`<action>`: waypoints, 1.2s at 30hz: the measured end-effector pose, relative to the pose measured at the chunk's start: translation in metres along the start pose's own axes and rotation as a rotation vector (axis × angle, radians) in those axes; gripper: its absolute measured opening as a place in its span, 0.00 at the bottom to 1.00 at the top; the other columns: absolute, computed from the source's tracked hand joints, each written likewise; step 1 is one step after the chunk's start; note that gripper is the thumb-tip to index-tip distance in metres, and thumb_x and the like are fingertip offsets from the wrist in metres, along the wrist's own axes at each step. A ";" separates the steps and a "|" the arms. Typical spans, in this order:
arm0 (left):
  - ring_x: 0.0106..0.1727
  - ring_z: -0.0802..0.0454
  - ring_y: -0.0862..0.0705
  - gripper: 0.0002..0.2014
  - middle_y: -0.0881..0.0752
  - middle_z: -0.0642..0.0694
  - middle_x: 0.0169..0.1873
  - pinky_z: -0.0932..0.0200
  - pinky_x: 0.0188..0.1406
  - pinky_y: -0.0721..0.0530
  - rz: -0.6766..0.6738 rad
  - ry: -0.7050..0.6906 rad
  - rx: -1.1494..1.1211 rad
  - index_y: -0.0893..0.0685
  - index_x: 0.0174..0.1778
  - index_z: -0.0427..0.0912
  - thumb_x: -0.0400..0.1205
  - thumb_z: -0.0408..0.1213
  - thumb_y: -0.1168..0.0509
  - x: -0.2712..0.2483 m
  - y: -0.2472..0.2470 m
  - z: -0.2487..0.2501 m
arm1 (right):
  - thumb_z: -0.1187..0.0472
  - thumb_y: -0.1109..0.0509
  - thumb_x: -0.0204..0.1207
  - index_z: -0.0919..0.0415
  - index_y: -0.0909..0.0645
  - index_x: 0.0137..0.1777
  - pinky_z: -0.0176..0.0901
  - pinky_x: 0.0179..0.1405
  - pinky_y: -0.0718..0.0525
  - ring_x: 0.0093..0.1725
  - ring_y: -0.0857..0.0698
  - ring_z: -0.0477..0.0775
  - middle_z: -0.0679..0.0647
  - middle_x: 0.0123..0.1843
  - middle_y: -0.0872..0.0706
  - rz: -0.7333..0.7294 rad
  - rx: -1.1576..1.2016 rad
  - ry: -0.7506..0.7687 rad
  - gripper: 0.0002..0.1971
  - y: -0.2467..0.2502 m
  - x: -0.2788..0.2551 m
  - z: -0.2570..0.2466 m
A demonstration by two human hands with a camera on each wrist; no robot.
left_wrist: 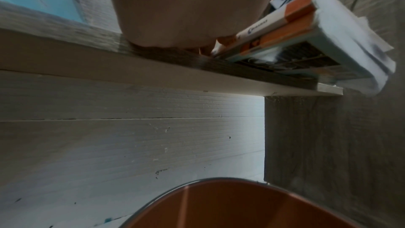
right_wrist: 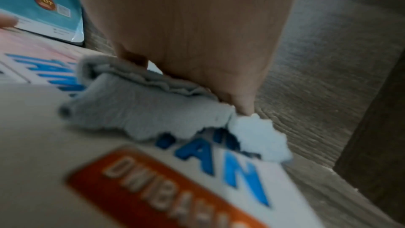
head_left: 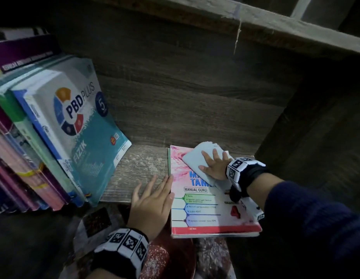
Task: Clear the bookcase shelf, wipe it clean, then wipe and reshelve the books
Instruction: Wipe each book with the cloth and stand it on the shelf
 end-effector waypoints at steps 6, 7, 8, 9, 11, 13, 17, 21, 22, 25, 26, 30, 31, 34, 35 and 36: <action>0.81 0.57 0.36 0.27 0.25 0.64 0.73 0.49 0.79 0.53 0.025 -0.006 0.003 0.38 0.83 0.56 0.88 0.55 0.62 -0.001 -0.005 -0.003 | 0.34 0.58 0.82 0.35 0.65 0.82 0.68 0.80 0.54 0.83 0.61 0.71 0.55 0.87 0.63 -0.008 0.065 0.019 0.31 -0.011 0.012 -0.022; 0.81 0.58 0.36 0.27 0.25 0.64 0.73 0.49 0.79 0.53 0.025 -0.009 0.007 0.37 0.83 0.55 0.88 0.55 0.62 -0.002 -0.006 -0.004 | 0.34 0.58 0.83 0.34 0.65 0.82 0.69 0.80 0.55 0.83 0.61 0.71 0.55 0.86 0.64 -0.015 0.071 0.055 0.31 -0.013 0.010 -0.026; 0.82 0.58 0.38 0.27 0.26 0.64 0.74 0.49 0.79 0.53 0.020 -0.006 0.004 0.38 0.83 0.55 0.88 0.55 0.62 -0.002 -0.004 -0.003 | 0.34 0.58 0.82 0.34 0.64 0.82 0.69 0.80 0.56 0.83 0.62 0.71 0.55 0.86 0.65 -0.026 0.073 0.089 0.31 -0.015 0.006 -0.030; 0.83 0.60 0.41 0.28 0.29 0.65 0.75 0.50 0.80 0.56 0.014 -0.001 -0.001 0.39 0.84 0.56 0.87 0.55 0.64 -0.002 -0.003 -0.002 | 0.33 0.58 0.82 0.33 0.64 0.82 0.69 0.80 0.57 0.83 0.63 0.71 0.55 0.86 0.65 -0.037 0.060 0.116 0.31 -0.016 0.001 -0.032; 0.84 0.63 0.51 0.31 0.40 0.69 0.78 0.53 0.79 0.65 0.006 0.002 -0.003 0.47 0.85 0.59 0.84 0.58 0.71 -0.001 0.000 0.000 | 0.33 0.59 0.82 0.32 0.65 0.82 0.68 0.81 0.58 0.83 0.64 0.71 0.55 0.86 0.66 -0.060 0.033 0.154 0.30 -0.019 -0.012 -0.033; 0.83 0.66 0.59 0.34 0.49 0.72 0.78 0.54 0.78 0.71 -0.009 0.010 -0.010 0.55 0.84 0.61 0.80 0.59 0.77 -0.001 0.002 0.001 | 0.34 0.59 0.83 0.33 0.65 0.82 0.66 0.81 0.58 0.83 0.64 0.70 0.55 0.86 0.66 -0.072 0.021 0.180 0.30 -0.023 -0.027 -0.033; 0.83 0.66 0.62 0.34 0.55 0.73 0.78 0.51 0.78 0.72 -0.057 0.027 0.016 0.65 0.82 0.60 0.76 0.58 0.82 -0.001 0.000 0.000 | 0.34 0.60 0.83 0.34 0.68 0.82 0.66 0.81 0.61 0.83 0.67 0.70 0.57 0.85 0.69 -0.102 0.003 0.224 0.31 -0.036 -0.063 -0.030; 0.84 0.64 0.60 0.36 0.50 0.68 0.81 0.49 0.78 0.71 -0.093 0.038 0.046 0.64 0.83 0.60 0.75 0.57 0.83 0.002 -0.003 0.000 | 0.32 0.64 0.80 0.34 0.72 0.80 0.65 0.81 0.63 0.81 0.70 0.70 0.58 0.84 0.73 -0.124 0.005 0.285 0.32 -0.052 -0.103 -0.030; 0.84 0.63 0.60 0.37 0.49 0.68 0.82 0.49 0.78 0.71 -0.100 0.041 0.059 0.63 0.84 0.60 0.75 0.56 0.83 0.003 -0.003 0.000 | 0.29 0.67 0.75 0.33 0.72 0.80 0.65 0.81 0.64 0.81 0.71 0.70 0.58 0.83 0.73 -0.128 -0.002 0.304 0.34 -0.056 -0.113 -0.031; 0.84 0.63 0.60 0.37 0.49 0.68 0.82 0.48 0.78 0.71 -0.107 0.043 0.075 0.65 0.83 0.60 0.73 0.55 0.84 0.003 -0.002 0.001 | 0.26 0.77 0.59 0.34 0.73 0.79 0.64 0.80 0.64 0.81 0.71 0.70 0.58 0.83 0.73 -0.125 -0.037 0.363 0.44 -0.065 -0.140 -0.032; 0.84 0.63 0.60 0.36 0.50 0.68 0.82 0.48 0.77 0.71 -0.109 0.043 0.072 0.66 0.82 0.60 0.73 0.55 0.84 0.003 -0.002 0.002 | 0.26 0.78 0.57 0.34 0.73 0.80 0.63 0.80 0.63 0.81 0.71 0.70 0.59 0.84 0.72 -0.123 -0.058 0.369 0.45 -0.067 -0.146 -0.028; 0.84 0.62 0.61 0.34 0.55 0.69 0.79 0.48 0.77 0.72 -0.122 0.038 0.065 0.70 0.80 0.60 0.74 0.56 0.84 0.002 -0.003 0.001 | 0.21 0.87 0.49 0.33 0.74 0.79 0.60 0.81 0.63 0.82 0.68 0.70 0.62 0.85 0.69 -0.148 -0.079 0.319 0.51 -0.071 -0.143 0.006; 0.84 0.62 0.61 0.34 0.55 0.69 0.79 0.48 0.77 0.72 -0.124 0.038 0.062 0.70 0.81 0.60 0.74 0.56 0.84 0.002 -0.003 0.001 | 0.19 0.87 0.46 0.33 0.73 0.79 0.60 0.81 0.62 0.82 0.67 0.70 0.62 0.85 0.67 -0.158 -0.068 0.277 0.54 -0.068 -0.135 0.017; 0.83 0.63 0.63 0.31 0.57 0.70 0.78 0.47 0.78 0.73 -0.118 0.038 0.052 0.73 0.78 0.61 0.76 0.57 0.84 0.001 -0.004 0.000 | 0.20 0.80 0.58 0.37 0.69 0.82 0.61 0.81 0.60 0.84 0.60 0.70 0.65 0.86 0.60 -0.137 -0.100 0.144 0.49 -0.054 -0.098 0.042; 0.83 0.63 0.63 0.30 0.57 0.70 0.78 0.47 0.78 0.73 -0.115 0.037 0.050 0.74 0.77 0.61 0.76 0.57 0.84 0.001 -0.004 0.000 | 0.21 0.81 0.58 0.38 0.67 0.83 0.61 0.81 0.58 0.84 0.58 0.69 0.65 0.86 0.57 -0.105 -0.120 0.112 0.50 -0.048 -0.084 0.045; 0.83 0.63 0.64 0.30 0.58 0.70 0.78 0.47 0.78 0.73 -0.113 0.038 0.047 0.74 0.77 0.61 0.76 0.57 0.84 0.001 -0.004 0.000 | 0.20 0.83 0.56 0.39 0.65 0.83 0.61 0.81 0.56 0.84 0.55 0.68 0.65 0.86 0.54 -0.076 -0.144 0.088 0.52 -0.043 -0.069 0.046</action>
Point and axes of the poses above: each hand's wrist, its own x-axis towards the middle knuckle, its own y-axis out of the back of the hand, z = x × y, the point moved 8 cm from there along x, towards the middle knuckle
